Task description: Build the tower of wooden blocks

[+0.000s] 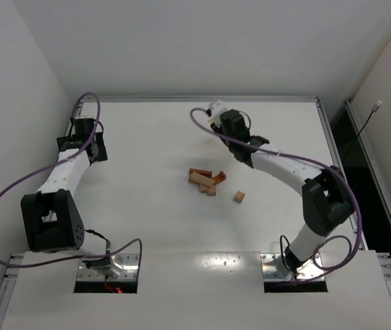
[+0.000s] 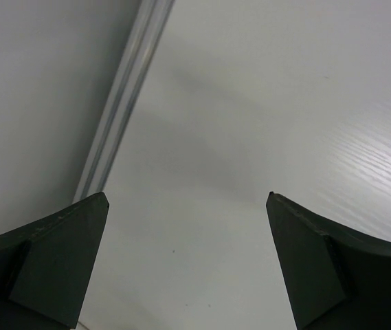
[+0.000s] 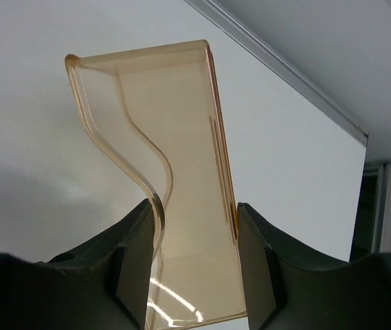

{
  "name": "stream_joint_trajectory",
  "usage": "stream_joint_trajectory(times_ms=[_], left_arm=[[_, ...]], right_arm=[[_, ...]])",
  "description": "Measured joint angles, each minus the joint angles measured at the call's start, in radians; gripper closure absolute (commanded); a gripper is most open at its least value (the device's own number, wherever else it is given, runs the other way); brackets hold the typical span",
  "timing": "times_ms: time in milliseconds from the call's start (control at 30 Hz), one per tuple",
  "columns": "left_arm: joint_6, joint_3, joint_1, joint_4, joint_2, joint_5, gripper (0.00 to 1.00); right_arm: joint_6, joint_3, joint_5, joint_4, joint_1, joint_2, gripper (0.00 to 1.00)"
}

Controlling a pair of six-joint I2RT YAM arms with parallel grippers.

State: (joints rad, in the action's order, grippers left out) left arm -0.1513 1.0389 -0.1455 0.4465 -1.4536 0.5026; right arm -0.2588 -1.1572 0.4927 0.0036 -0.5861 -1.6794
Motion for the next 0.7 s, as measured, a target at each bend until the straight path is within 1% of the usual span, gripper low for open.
stream_joint_trajectory(times_ms=[67,167,333,400,533,700], left_arm=[[0.017,-0.008,0.000,-0.003,0.034,-0.061,0.00],[0.034,0.006,0.000,-0.010,0.054,-0.148,0.00],[0.047,0.060,0.000,-0.004,0.027,-0.284,0.00],[0.054,0.066,0.000,-0.006,0.022,-0.331,0.00],[0.063,0.066,0.000,-0.006,0.021,-0.401,0.00],[0.065,0.077,0.000,-0.004,-0.002,-0.454,0.00]], right_arm=[[0.061,-0.060,-0.039,-0.058,0.090,-0.005,1.00],[0.120,-0.145,-0.152,-0.172,0.235,-0.028,1.00],[0.158,-0.297,-0.397,-0.339,0.483,-0.153,1.00],[0.162,-0.346,-0.467,-0.386,0.566,-0.213,1.00],[0.164,-0.455,-0.585,-0.466,0.714,-0.338,1.00],[0.162,-0.581,-0.679,-0.512,0.818,-0.453,1.00]])
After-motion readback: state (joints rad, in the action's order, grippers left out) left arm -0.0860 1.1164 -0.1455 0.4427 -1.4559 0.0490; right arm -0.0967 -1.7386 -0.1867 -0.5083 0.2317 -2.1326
